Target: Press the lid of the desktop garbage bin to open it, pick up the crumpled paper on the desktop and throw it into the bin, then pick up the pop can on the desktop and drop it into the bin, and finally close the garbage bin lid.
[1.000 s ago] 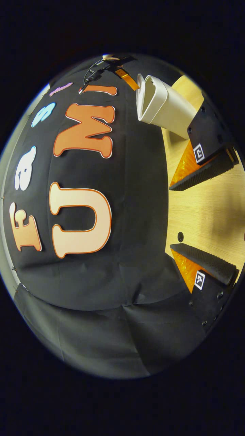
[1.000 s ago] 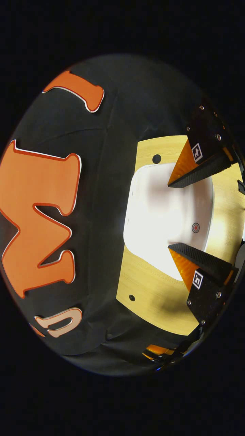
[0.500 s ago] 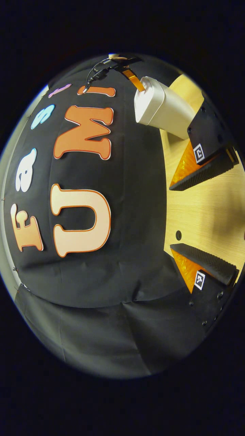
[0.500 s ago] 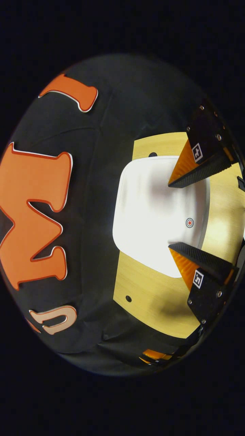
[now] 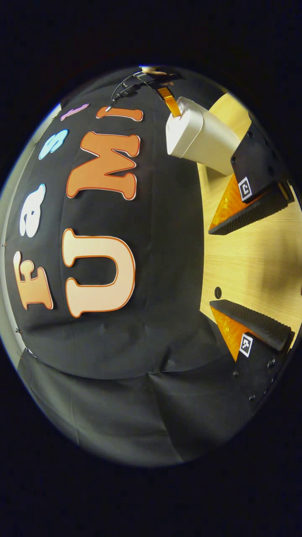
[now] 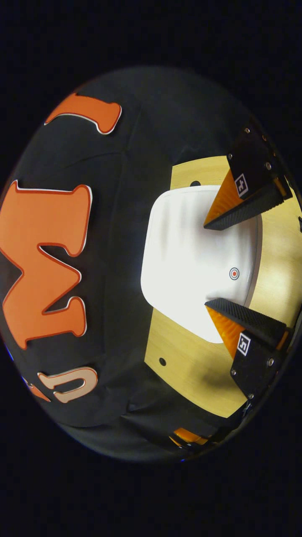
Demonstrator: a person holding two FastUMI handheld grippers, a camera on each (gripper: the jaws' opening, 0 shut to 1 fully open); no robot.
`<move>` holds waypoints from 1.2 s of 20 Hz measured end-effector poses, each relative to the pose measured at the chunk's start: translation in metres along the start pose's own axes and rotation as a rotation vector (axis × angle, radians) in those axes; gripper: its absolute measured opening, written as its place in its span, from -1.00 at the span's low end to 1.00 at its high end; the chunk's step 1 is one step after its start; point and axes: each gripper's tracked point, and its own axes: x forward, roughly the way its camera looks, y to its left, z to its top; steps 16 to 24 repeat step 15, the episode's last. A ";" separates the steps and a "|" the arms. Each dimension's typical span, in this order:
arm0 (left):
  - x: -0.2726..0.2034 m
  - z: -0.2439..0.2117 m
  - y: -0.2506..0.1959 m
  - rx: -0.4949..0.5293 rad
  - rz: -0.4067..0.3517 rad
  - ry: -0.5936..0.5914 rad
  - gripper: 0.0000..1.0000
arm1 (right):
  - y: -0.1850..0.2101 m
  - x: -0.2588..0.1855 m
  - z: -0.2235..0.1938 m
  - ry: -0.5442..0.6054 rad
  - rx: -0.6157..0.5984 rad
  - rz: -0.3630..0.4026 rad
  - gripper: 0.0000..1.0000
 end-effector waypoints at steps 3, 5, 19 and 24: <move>0.001 0.003 0.000 0.017 -0.007 -0.012 0.96 | 0.000 -0.002 0.005 -0.025 0.018 -0.003 1.00; 0.002 0.006 0.002 0.023 -0.003 -0.024 0.96 | -0.008 -0.003 0.006 -0.052 0.041 -0.053 0.98; 0.006 0.015 0.004 0.033 0.003 -0.068 0.96 | 0.007 -0.084 0.039 -0.406 0.075 -0.116 0.97; 0.006 0.015 0.004 0.033 0.003 -0.068 0.96 | 0.007 -0.084 0.039 -0.406 0.075 -0.116 0.97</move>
